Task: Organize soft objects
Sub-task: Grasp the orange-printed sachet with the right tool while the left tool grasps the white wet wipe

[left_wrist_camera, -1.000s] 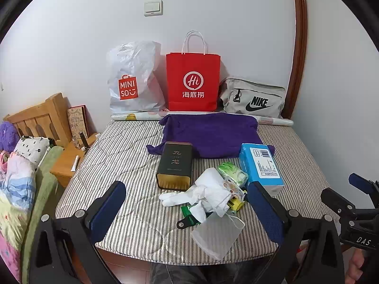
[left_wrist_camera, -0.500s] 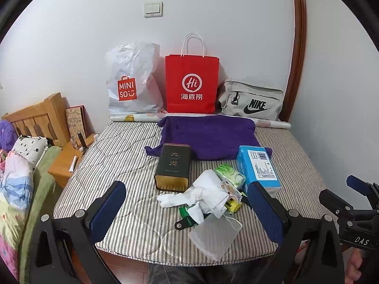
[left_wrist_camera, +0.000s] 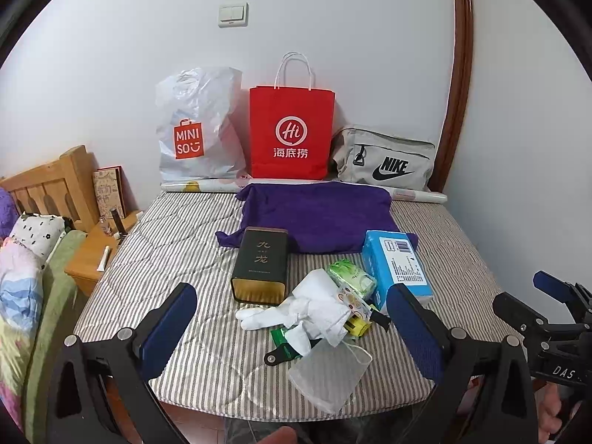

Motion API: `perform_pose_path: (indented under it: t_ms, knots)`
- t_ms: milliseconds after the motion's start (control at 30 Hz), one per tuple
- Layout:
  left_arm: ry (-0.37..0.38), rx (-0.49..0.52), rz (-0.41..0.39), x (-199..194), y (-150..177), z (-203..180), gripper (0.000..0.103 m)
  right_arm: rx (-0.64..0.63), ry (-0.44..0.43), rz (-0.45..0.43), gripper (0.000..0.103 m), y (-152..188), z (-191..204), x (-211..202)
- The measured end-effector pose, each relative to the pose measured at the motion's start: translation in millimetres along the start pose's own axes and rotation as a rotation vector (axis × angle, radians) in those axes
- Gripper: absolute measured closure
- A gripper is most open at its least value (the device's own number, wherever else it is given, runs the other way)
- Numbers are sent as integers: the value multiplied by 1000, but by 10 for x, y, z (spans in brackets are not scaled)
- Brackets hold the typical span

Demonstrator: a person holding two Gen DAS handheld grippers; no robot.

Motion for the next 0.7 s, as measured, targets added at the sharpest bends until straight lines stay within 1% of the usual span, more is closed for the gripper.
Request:
perform_pose_path:
  t_ms: [100,267,433,567,700]
  knots:
    - [-9,4,16,103,39,42,0,6,-22,-3,1,17,-14,71]
    - [-24,3,82,366,177,154,0,1,-49,8,1,86,-20,265]
    - [-9,20,122,590,326,190,0,-11,-81,31,1,186,20,504]
    - [-4,23,163,765,421,222,0,-43,-126,54,1,270,98,703]
    - [-13,1,197,916,498,314,0,-76,-201,74,4,354,211,941]
Point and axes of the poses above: each gripper's, at about its wrist camera, not at the fingertips, and x roughly the way its jaws point, z to its left, y to its underside, the point moved 2 cm from there along x, roughly the way its jaws point, and after that the axes turned 6 degrees about -z, right-handed, at the moved point
